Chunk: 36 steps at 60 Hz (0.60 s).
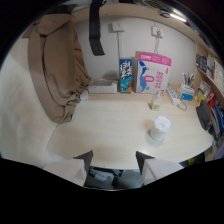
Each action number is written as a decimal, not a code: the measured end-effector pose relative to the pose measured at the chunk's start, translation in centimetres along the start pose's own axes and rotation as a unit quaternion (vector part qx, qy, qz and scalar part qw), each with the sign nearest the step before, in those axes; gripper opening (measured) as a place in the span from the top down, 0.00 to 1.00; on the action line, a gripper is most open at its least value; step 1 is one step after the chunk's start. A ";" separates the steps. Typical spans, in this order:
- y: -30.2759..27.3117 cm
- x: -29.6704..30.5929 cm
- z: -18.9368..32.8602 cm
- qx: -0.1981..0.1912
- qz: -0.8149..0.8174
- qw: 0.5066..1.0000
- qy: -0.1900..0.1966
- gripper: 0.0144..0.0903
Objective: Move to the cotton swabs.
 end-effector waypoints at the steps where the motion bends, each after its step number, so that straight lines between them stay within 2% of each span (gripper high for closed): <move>1: 0.0 0.0 0.0 0.000 0.000 1.000 0.000 0.05; 19: 1.0 1.4 1.1 -0.005 0.001 1.000 0.007 0.05; 36: 1.4 7.3 3.3 0.010 0.000 0.999 0.037 0.04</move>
